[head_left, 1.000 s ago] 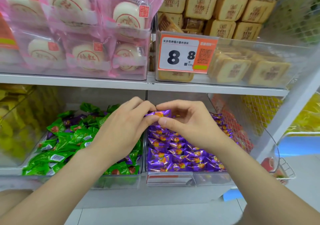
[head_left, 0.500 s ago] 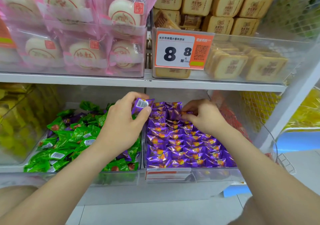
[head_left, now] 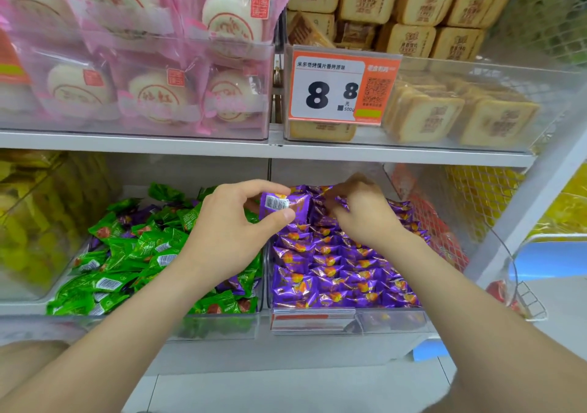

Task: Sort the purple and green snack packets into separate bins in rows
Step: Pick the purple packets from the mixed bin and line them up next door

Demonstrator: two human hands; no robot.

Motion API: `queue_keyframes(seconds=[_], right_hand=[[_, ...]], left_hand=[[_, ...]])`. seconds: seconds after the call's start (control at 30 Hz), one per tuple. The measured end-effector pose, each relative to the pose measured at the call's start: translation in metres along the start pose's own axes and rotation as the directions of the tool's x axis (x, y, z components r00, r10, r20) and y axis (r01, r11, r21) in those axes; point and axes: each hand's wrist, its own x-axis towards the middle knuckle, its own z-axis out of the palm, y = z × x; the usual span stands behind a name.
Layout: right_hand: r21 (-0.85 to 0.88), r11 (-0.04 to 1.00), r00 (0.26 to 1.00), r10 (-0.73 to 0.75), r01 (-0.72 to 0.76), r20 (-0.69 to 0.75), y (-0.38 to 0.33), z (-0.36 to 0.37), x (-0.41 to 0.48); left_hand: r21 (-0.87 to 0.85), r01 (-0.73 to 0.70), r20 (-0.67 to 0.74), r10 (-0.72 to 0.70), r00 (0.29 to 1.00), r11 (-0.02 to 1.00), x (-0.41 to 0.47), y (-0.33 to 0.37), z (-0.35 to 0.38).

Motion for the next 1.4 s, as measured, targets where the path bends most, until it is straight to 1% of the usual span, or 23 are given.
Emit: queue_keyframes(seconds=[0.03,0.07,0.1,0.13,0.17,0.2,0.27,0.33,0.37,0.4,0.47,0.53,0.57,0.6,0.63,0.7,0.8,0.97,1.07,1.23,1.27,1.33,1.4], right_hand=[[0.086,0.996,0.999,0.012,-0.008,-0.038,-0.010,-0.007,-0.002],[0.257,0.965,0.998,0.061,-0.055,-0.016,-0.022,-0.016,-0.006],[0.458,0.881,0.993,0.101,-0.118,0.063,-0.034,-0.026,-0.012],[0.620,0.761,0.979,0.098,-0.191,0.181,-0.046,-0.034,-0.017],[0.709,0.656,0.954,0.057,-0.259,0.295,-0.054,-0.041,-0.023],[0.740,0.602,0.929,0.007,-0.300,0.371,-0.059,-0.046,-0.029],[0.782,0.528,0.905,-0.055,-0.332,0.421,-0.059,-0.049,-0.035],[0.830,0.445,0.924,-0.017,-0.336,0.383,-0.045,-0.051,-0.032],[0.841,0.433,0.940,0.041,-0.323,0.340,-0.036,-0.052,-0.029],[0.832,0.468,0.954,0.116,-0.299,0.277,-0.024,-0.052,-0.026],[0.721,0.650,0.967,0.227,-0.240,0.117,-0.004,-0.050,-0.023],[0.504,0.844,0.979,0.201,-0.185,0.024,0.011,-0.044,-0.022],[0.368,0.918,0.988,0.148,-0.150,0.033,0.016,-0.041,-0.022],[0.252,0.961,0.992,0.104,-0.118,0.068,0.019,-0.038,-0.022],[0.181,0.979,0.991,0.076,-0.095,0.110,0.018,-0.035,-0.022],[0.108,0.992,0.987,0.043,-0.060,0.153,0.014,-0.028,-0.021],[0.029,1.000,0.992,0.002,-0.005,0.123,0.006,-0.018,-0.018],[0.023,0.999,0.983,-0.048,0.045,0.176,0.002,-0.014,-0.016],[-0.005,0.998,0.985,-0.055,0.056,0.162,0.002,-0.014,-0.016],[-0.083,0.996,0.973,-0.023,0.043,0.230,0.000,-0.011,-0.018],[-0.081,0.996,0.979,-0.011,0.028,0.206,-0.003,-0.012,-0.019],[-0.048,0.999,0.995,-0.011,0.016,0.098,-0.013,-0.017,-0.021],[0.053,0.997,0.998,-0.054,0.055,-0.013,-0.032,-0.023,-0.025]], left_hand=[[0.009,-0.003,0.000,0.003,1.000,1.000,0.000,0.001,-0.001],[0.018,-0.009,-0.003,0.009,1.000,1.000,-0.001,0.001,-0.002],[0.022,-0.024,-0.007,0.024,1.000,0.999,-0.001,0.002,-0.002],[0.030,-0.049,-0.010,0.049,0.999,0.998,-0.001,0.003,-0.002],[0.046,-0.085,-0.015,0.086,0.996,0.995,-0.002,0.004,-0.002],[0.065,-0.125,-0.018,0.127,0.992,0.990,-0.003,0.006,-0.001],[0.085,-0.187,-0.013,0.189,0.982,0.979,-0.005,0.009,0.001],[0.089,-0.211,-0.014,0.213,0.977,0.973,-0.007,0.010,0.003],[0.098,-0.205,-0.024,0.208,0.978,0.974,-0.007,0.010,0.004],[0.115,-0.187,-0.038,0.193,0.980,0.976,-0.007,0.009,0.005],[0.165,-0.126,-0.060,0.138,0.989,0.978,-0.007,0.005,0.007],[0.192,-0.041,-0.066,0.055,0.996,0.981,-0.006,0.000,0.010],[0.191,0.001,-0.061,0.011,0.998,0.982,-0.006,-0.002,0.011],[0.188,0.030,-0.054,-0.020,0.998,0.982,-0.006,-0.003,0.012],[0.185,0.044,-0.048,-0.036,0.998,0.982,-0.006,-0.003,0.013],[0.180,0.052,-0.041,-0.045,0.998,0.982,-0.005,-0.004,0.014],[0.176,0.056,-0.032,-0.051,0.998,0.983,-0.003,-0.004,0.015],[0.160,0.068,-0.017,-0.066,0.998,0.985,-0.003,-0.004,0.015],[0.164,0.061,-0.004,-0.061,0.998,0.985,-0.003,-0.004,0.013],[0.156,0.064,-0.029,-0.060,0.998,0.986,-0.005,-0.002,0.009],[0.150,0.074,-0.036,-0.070,0.997,0.986,-0.005,-0.001,0.007],[0.131,0.092,-0.040,-0.088,0.995,0.987,-0.007,0.000,0.002],[0.121,0.104,-0.034,-0.101,0.994,0.987,-0.010,0.000,-0.004]])
